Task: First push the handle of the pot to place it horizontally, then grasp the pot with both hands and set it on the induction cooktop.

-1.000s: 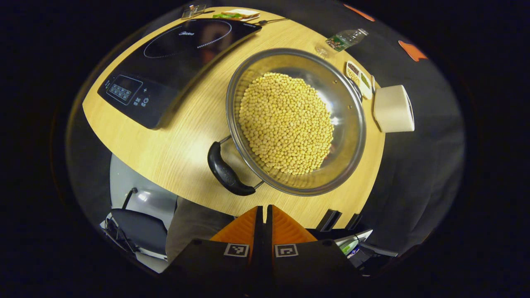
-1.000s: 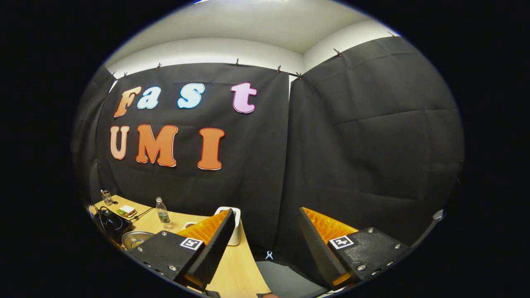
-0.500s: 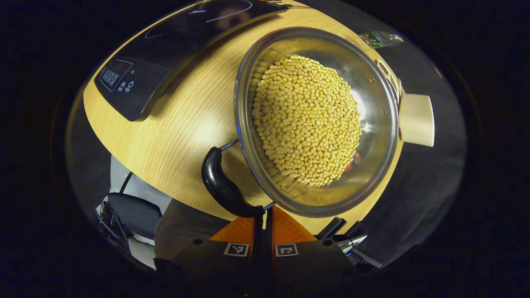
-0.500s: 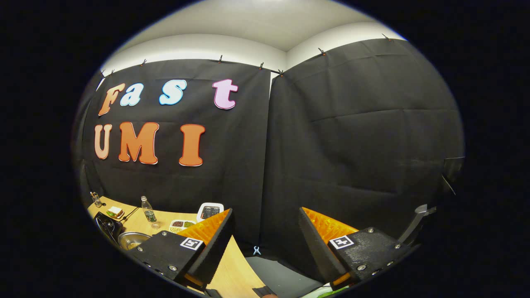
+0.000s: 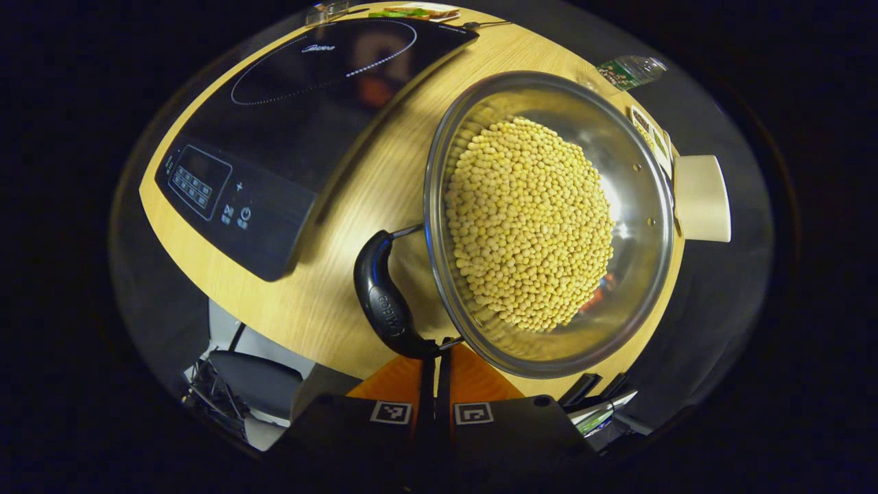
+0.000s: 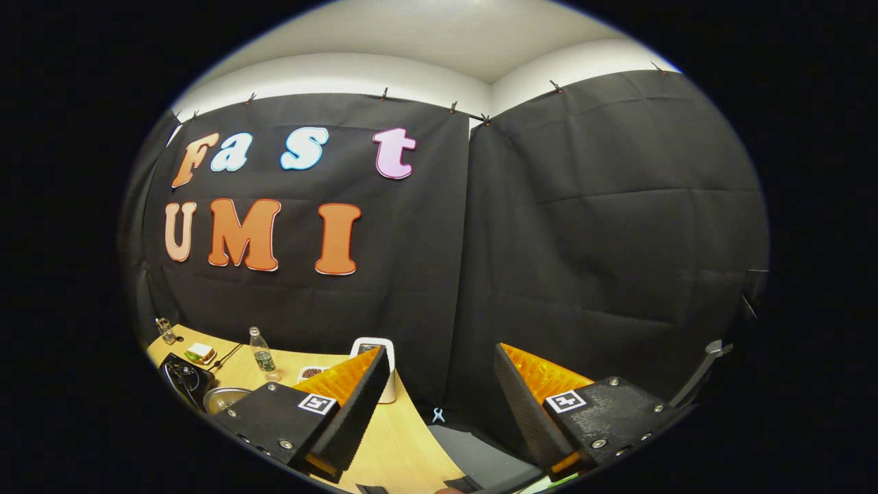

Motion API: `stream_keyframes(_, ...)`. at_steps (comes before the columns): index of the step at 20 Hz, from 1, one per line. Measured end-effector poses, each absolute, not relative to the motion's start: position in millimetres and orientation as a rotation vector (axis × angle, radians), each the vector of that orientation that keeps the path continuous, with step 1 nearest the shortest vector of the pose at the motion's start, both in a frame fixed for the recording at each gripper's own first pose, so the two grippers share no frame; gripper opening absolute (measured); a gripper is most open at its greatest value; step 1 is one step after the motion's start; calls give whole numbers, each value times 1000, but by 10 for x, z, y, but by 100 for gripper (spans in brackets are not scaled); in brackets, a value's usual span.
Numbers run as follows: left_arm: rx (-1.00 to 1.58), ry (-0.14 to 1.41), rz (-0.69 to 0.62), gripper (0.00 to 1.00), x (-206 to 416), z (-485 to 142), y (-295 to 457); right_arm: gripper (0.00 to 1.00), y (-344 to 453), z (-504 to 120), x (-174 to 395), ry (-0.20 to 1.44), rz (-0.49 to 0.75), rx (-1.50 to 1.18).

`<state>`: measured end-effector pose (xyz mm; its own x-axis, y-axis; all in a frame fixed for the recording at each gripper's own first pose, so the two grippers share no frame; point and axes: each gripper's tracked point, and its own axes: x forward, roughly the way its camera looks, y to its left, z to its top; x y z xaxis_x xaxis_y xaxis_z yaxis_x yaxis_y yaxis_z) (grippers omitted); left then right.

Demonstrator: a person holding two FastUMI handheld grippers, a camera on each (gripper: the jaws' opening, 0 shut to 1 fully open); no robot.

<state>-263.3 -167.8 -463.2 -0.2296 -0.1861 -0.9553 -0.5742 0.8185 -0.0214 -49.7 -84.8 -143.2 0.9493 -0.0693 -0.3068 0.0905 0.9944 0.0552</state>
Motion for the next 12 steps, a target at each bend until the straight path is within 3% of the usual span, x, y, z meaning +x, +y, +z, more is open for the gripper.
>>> stream_keyframes(12,-356,1687,429,9,-2206,-4589,-1142,98,-351,-1500,-315,345,-7,60)
